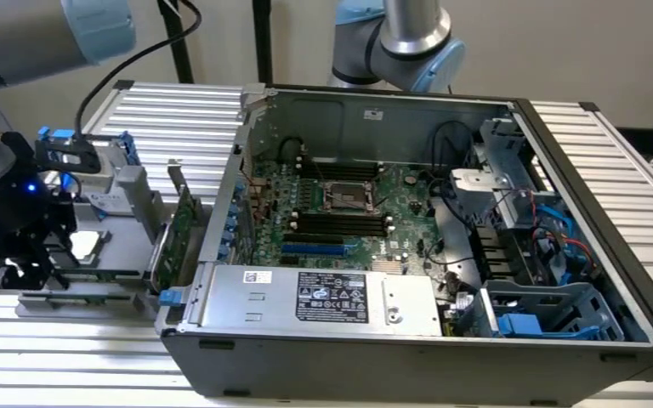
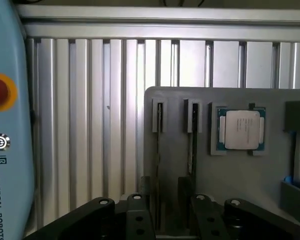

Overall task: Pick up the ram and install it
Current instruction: 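Pick up the ram and move it above insertion slot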

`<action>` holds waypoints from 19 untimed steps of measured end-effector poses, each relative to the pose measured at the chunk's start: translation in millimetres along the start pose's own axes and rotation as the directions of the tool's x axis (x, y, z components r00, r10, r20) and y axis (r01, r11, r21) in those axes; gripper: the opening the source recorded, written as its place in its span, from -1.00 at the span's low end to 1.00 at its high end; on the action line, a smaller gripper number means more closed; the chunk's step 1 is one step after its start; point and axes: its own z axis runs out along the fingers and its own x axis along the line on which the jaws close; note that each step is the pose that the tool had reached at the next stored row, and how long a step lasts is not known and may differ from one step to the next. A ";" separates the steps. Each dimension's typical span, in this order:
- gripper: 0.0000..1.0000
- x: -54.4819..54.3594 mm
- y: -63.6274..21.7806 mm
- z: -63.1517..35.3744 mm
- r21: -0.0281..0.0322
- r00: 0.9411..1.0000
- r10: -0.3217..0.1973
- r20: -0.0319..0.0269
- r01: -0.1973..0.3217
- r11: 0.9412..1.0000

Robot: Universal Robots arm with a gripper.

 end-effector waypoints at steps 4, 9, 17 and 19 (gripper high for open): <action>1.00 2.0 -0.1 7.3 0.000 1.000 -0.003 0.000 0.003 1.000; 1.00 2.4 -1.1 16.4 0.000 1.000 -0.006 0.000 0.006 1.000; 1.00 2.5 -4.1 30.9 0.000 1.000 -0.011 0.000 0.011 1.000; 1.00 2.6 -4.3 34.7 0.000 1.000 -0.011 0.000 0.011 1.000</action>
